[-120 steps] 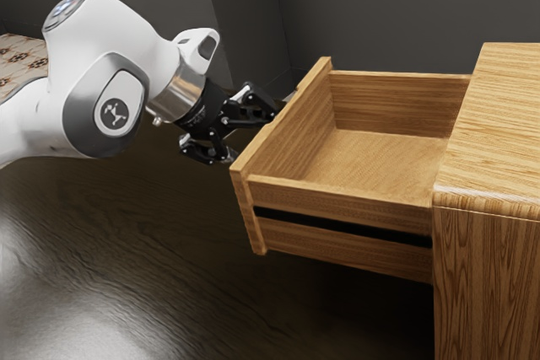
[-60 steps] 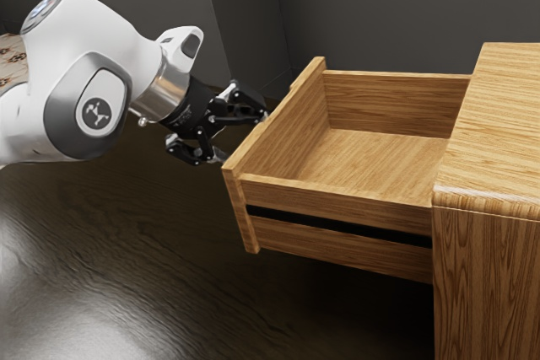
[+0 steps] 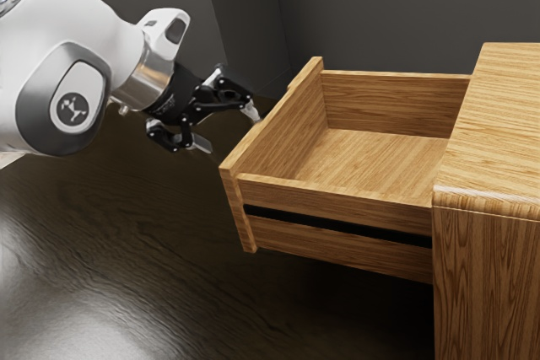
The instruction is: Pull the drawer handle with one arm to open the drawer
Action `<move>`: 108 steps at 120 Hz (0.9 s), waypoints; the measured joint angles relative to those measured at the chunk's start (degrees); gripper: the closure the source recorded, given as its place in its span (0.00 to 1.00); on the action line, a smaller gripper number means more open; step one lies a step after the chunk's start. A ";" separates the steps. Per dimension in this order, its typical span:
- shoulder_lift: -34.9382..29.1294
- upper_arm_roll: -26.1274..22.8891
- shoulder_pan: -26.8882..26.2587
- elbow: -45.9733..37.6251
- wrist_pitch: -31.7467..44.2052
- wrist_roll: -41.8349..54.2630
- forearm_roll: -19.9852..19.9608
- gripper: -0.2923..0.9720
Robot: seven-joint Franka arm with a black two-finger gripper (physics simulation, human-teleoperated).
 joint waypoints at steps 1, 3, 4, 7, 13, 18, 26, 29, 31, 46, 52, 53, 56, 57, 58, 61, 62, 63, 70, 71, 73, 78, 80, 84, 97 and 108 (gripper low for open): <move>-0.25 -0.04 -0.10 0.01 -0.01 -0.05 0.30 0.24; -0.75 -0.10 -0.37 0.04 -0.04 -0.15 0.93 0.24; -1.02 -0.14 -0.50 0.06 -0.05 -0.19 1.23 0.24; -1.79 -0.23 -0.86 0.09 -0.12 -0.34 2.04 0.24; -4.18 -0.37 -1.27 0.23 -0.63 -0.66 3.75 0.24; -6.45 -0.42 -1.42 1.05 -1.32 -0.91 5.41 0.24; -8.20 -0.15 -5.39 10.43 -4.93 -2.03 7.25 0.24; -8.32 -0.07 -8.74 15.37 -7.25 -3.11 7.73 0.24; -8.25 0.04 -11.47 18.22 -8.89 -4.01 8.00 0.24; -5.52 8.87 -46.61 28.09 -19.97 -12.89 12.66 0.24; -2.96 11.26 -57.50 29.71 -23.05 -16.58 15.35 0.23; -2.54 11.48 -58.81 29.89 -23.50 -17.16 15.71 0.23; -1.59 12.33 -62.45 30.11 -24.73 -18.85 16.77 0.23; -1.40 12.72 -63.43 30.07 -25.11 -19.40 17.08 0.23; -1.25 13.17 -64.26 29.92 -25.47 -19.94 17.34 0.23; -0.89 14.21 -66.20 29.47 -26.47 -21.51 17.97 0.23; -0.79 14.48 -66.81 29.32 -26.78 -22.02 18.15 0.23; -0.70 14.71 -67.45 29.14 -27.08 -22.52 18.31 0.23; -0.45 15.58 -70.57 25.77 -28.97 -25.86 19.22 0.23; -0.42 15.60 -70.81 25.32 -29.22 -26.31 19.30 0.23; -0.38 15.60 -71.24 24.60 -29.71 -27.21 19.42 0.23; -0.29 15.44 -72.66 23.15 -30.91 -29.33 19.64 0.23; -0.26 15.33 -73.05 22.80 -31.32 -30.13 19.69 0.23; 0.00 15.19 -73.75 22.01 -32.05 -31.66 19.38 0.23; 3.98 14.21 -74.46 20.02 -33.68 -36.06 17.43 0.23; 6.07 14.02 -74.37 18.84 -34.13 -39.20 16.67 0.23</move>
